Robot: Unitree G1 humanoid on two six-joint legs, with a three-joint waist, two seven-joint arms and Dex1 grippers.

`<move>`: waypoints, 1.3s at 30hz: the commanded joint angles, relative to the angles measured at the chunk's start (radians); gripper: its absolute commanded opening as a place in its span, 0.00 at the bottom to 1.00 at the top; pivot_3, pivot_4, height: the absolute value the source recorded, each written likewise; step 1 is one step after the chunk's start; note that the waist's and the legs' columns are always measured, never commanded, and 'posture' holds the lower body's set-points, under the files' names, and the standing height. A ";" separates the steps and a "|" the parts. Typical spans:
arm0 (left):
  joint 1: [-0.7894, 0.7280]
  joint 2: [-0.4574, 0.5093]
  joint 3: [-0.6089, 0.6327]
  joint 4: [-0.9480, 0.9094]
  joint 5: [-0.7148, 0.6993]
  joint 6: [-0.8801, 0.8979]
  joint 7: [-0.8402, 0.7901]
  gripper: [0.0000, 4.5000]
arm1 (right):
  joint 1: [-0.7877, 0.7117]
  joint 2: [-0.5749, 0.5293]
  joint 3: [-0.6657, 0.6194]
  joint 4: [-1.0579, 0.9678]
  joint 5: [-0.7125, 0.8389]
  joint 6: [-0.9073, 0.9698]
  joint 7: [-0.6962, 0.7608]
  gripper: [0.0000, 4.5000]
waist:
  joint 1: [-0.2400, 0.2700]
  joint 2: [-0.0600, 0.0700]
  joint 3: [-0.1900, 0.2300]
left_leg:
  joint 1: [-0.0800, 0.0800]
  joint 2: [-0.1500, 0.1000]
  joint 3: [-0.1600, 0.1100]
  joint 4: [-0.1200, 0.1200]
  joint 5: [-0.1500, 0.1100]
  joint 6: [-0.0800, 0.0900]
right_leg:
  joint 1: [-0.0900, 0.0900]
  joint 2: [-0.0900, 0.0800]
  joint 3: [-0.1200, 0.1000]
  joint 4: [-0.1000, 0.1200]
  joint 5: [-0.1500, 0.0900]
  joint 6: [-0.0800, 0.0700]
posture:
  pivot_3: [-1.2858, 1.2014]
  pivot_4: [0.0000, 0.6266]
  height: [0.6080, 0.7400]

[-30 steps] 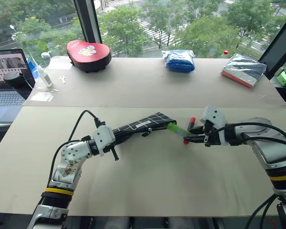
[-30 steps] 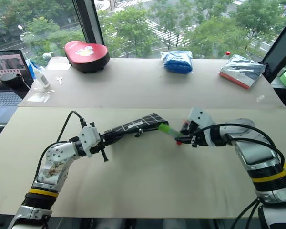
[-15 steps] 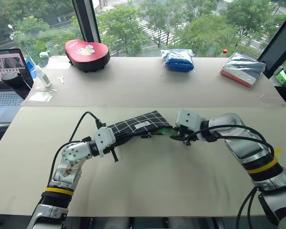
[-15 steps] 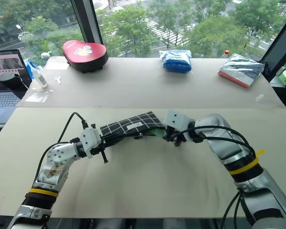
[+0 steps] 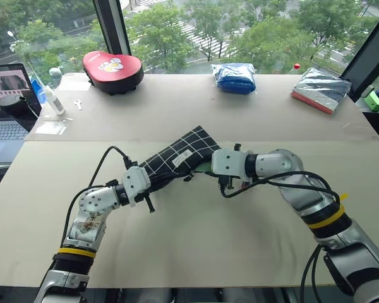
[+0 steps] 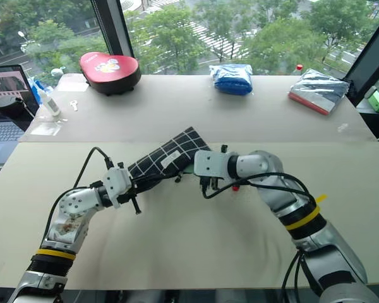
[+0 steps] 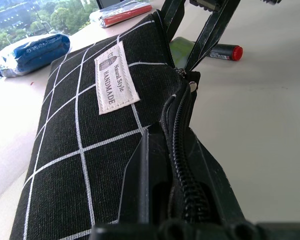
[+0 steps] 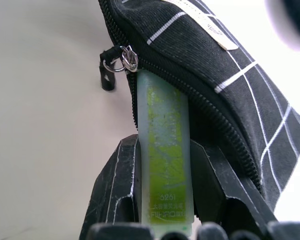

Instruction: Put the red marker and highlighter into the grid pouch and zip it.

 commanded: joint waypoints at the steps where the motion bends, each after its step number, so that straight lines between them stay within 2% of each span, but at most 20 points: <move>1: -0.010 -0.003 -0.006 -0.027 -0.012 -0.021 -0.004 0.00 | -0.004 0.018 0.001 0.018 -0.042 -0.060 -0.026 0.22 | 0.000 0.000 0.000 | 0.000 0.000 0.000 0.000 0.000 0.000 | 0.000 0.000 0.000 0.000 0.000 0.000 | 0.52 0.24 1.00; 4: -0.011 -0.003 -0.005 -0.028 -0.011 -0.019 0.000 0.00 | 0.021 0.017 -0.041 0.053 -0.026 0.032 -0.027 0.22 | 0.000 0.000 0.000 | 0.000 0.000 0.000 0.000 0.000 0.000 | 0.000 0.000 0.000 0.000 0.000 0.000 | 0.52 0.24 1.00; 8: -0.005 0.000 -0.002 -0.034 -0.012 -0.016 0.003 0.00 | 0.051 0.020 -0.094 0.035 0.011 0.049 -0.038 0.22 | -0.001 0.000 0.000 | 0.000 0.000 0.000 0.000 0.000 0.000 | 0.000 0.000 0.000 0.000 0.000 0.000 | 0.52 0.24 1.00; 15: -0.023 -0.021 0.011 -0.034 -0.045 0.025 0.018 0.00 | 0.106 0.036 -0.085 -0.009 -0.011 -0.136 -0.080 0.22 | -0.008 0.000 0.000 | 0.000 0.000 0.000 0.000 0.000 0.000 | 0.000 0.000 0.000 0.000 0.000 0.000 | 0.52 0.24 1.00; 32: -0.030 -0.040 0.025 -0.056 -0.101 0.081 0.022 0.00 | 0.029 0.069 -0.053 0.140 -0.173 -0.480 -0.228 0.22 | -0.010 0.000 0.000 | 0.000 0.000 0.000 0.000 0.000 -0.001 | 0.000 0.000 0.000 0.001 0.000 0.000 | 0.52 0.24 1.00; 39: -0.029 -0.039 0.028 -0.059 -0.109 0.093 0.020 0.00 | -0.024 0.074 -0.135 0.204 -0.137 -0.479 -0.268 0.22 | -0.012 0.000 0.000 | 0.001 0.000 0.000 0.000 0.001 -0.001 | 0.000 0.000 0.000 0.000 0.000 0.000 | 0.52 0.24 1.00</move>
